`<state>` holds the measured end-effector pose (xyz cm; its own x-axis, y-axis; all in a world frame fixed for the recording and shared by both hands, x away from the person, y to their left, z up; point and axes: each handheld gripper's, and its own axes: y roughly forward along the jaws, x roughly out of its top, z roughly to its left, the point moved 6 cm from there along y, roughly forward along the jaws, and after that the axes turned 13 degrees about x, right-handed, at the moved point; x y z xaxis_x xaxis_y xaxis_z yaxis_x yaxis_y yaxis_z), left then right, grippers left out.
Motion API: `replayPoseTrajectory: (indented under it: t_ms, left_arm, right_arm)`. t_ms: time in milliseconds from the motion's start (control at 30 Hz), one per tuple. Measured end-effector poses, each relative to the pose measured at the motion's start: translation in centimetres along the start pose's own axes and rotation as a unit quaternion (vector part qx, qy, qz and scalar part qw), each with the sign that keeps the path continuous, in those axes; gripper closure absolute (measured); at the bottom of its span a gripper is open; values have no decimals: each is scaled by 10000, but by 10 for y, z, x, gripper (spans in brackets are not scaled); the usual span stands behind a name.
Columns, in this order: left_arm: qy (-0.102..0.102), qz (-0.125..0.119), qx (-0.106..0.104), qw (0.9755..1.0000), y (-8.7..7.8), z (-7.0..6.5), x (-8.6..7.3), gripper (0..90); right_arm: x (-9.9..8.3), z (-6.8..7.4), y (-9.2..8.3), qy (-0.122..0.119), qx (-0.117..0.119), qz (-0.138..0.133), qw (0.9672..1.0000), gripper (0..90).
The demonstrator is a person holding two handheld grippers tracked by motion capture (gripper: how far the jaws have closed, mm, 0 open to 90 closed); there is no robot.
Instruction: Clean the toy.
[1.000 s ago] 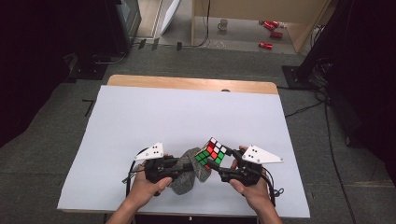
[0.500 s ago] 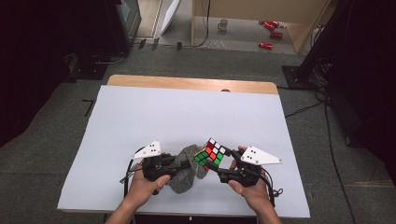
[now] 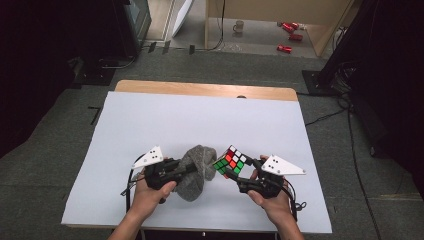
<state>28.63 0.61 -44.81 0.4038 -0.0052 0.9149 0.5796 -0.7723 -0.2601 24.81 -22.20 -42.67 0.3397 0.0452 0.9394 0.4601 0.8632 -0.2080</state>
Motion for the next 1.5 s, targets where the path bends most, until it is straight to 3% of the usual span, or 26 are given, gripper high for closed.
replayPoseTrajectory:
  t_ms: [133, 267, 400, 500, 633, 667, 800, 933, 1000, 1100, 1167, 1200, 1267, 1300, 1333, 1367, 1467, 1500]
  left_arm:
    - [-51, -321, 594, 9977, -11, 21, 13, 715]
    - [31, -513, 1210, 9913, -23, 42, 21, 712]
    - [23, -512, 1953, 9794, -34, 66, 21, 708]
    - [43, -466, 2492, 9673, -41, 83, 21, 704]
    - [28, -318, 2960, 9547, -45, 102, 18, 682]
    - [2, -249, 3017, 9531, -44, 105, 16, 672]
    - [-12, 63, 3093, 9509, -37, 114, 4, 615]
    - [142, 285, 3026, 9526, -29, 113, -3, 542]
    - [90, 347, 2927, 9555, -26, 112, -5, 552]
    - [29, 415, 2916, 9556, -26, 115, -8, 537]
    - [-10, 433, 3074, 9506, -27, 118, -7, 454]
    - [-58, 459, 3100, 9496, -28, 119, -6, 391]
    - [-17, 578, 3251, 9439, -28, 119, -4, 203]
    - [-16, 665, 3275, 9425, -28, 117, -4, 100]
    - [-27, 749, 3240, 9431, -28, 116, -3, 19]
    - [5, 737, 3235, 9433, -28, 114, -2, 0]
    - [-47, 712, 3312, 9409, -31, 112, 3, 0]
    - [-65, 671, 3301, 9415, -34, 112, 4, 0]
  right_arm:
    - [-1, -1, 1, -18, -29, 23, 10000, 344]
    - [-1, -2, 1, -19, -58, 30, 10000, 344]
    - [-1, -3, 0, -15, -105, 34, 9999, 345]
    - [-1, -3, -1, -13, -120, 28, 9999, 344]
    - [-2, -5, -1, 1, -180, 47, 9998, 344]
    - [-2, -6, -1, 5, -206, 55, 9998, 345]
    - [-4, -8, 0, -2, -278, 88, 9996, 344]
    - [-5, -10, -1, 0, -313, 105, 9995, 344]
    - [-5, -10, -1, 9, -326, 104, 9994, 344]
    - [-5, -12, -1, 7, -352, 105, 9993, 344]
    - [-6, -13, -2, 7, -379, 113, 9992, 344]
    - [-6, -13, -3, 21, -394, 112, 9992, 344]
    - [-5, -15, -4, 41, -422, 89, 9991, 345]
    - [-5, -15, -4, 51, -441, 77, 9990, 344]
    - [-5, -16, -5, 52, -457, 71, 9989, 344]
    - [-5, -16, -5, 62, -466, 70, 9989, 344]
    - [-6, -18, -4, 74, -562, 100, 9983, 344]
    - [-7, -20, -4, 77, -612, 123, 9980, 344]
